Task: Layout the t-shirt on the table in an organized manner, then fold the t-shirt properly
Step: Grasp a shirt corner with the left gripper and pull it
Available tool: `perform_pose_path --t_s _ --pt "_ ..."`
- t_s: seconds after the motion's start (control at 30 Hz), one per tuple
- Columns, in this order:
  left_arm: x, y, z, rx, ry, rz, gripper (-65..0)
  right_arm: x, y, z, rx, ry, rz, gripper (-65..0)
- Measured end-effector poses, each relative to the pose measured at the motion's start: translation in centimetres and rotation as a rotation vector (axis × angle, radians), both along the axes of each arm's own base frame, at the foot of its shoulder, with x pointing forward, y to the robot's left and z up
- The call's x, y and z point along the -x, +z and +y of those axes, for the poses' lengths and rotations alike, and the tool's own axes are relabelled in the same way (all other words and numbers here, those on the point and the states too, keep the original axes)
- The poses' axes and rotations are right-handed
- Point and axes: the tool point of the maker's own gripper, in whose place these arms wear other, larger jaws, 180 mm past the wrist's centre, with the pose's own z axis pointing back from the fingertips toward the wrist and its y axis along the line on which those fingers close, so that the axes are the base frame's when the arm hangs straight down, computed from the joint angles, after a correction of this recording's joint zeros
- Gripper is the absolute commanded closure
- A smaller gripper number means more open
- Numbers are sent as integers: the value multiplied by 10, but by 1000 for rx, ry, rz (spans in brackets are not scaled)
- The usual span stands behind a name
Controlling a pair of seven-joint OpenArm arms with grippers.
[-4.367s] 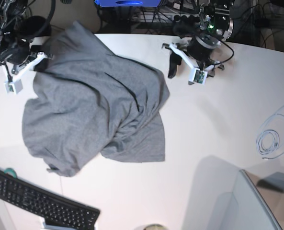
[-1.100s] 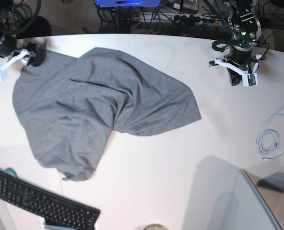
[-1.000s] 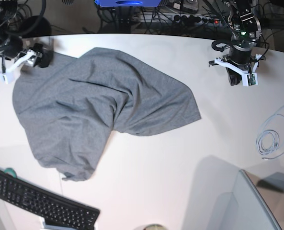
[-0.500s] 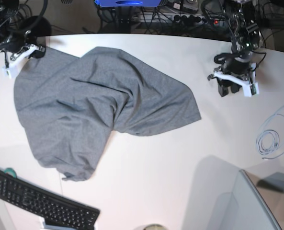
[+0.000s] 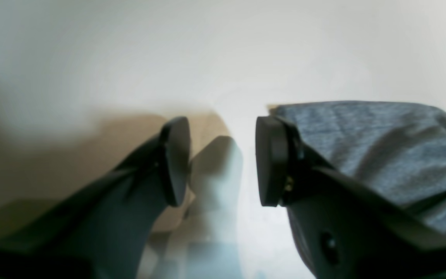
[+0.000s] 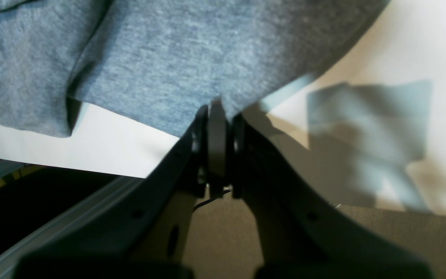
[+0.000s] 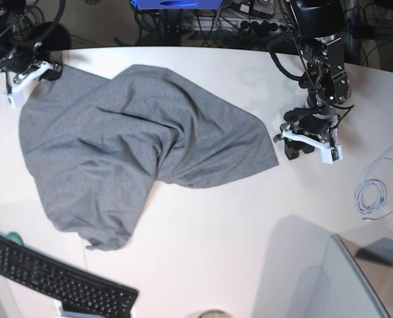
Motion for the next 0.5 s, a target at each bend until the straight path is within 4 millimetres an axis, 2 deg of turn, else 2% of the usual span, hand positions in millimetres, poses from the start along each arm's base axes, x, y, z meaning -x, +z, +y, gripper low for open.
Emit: perform_pose_path --t_s 0.13,0.23,0.37,0.5 --pt "-6 16 -24 -6 -77 -34 -273 0 0 -1 1 1 0 -2" --pt "-8 23 -26 -15 -88 -55 -272 0 0 -1 -1 -1 -1 -2" --pt "-6 21 -21 -23 -81 -47 -270 0 0 0 -1 0 -1 -2" --pt "-8 22 -25 -20 -90 -51 -276 0 0 0 -2 -1 0 -2"
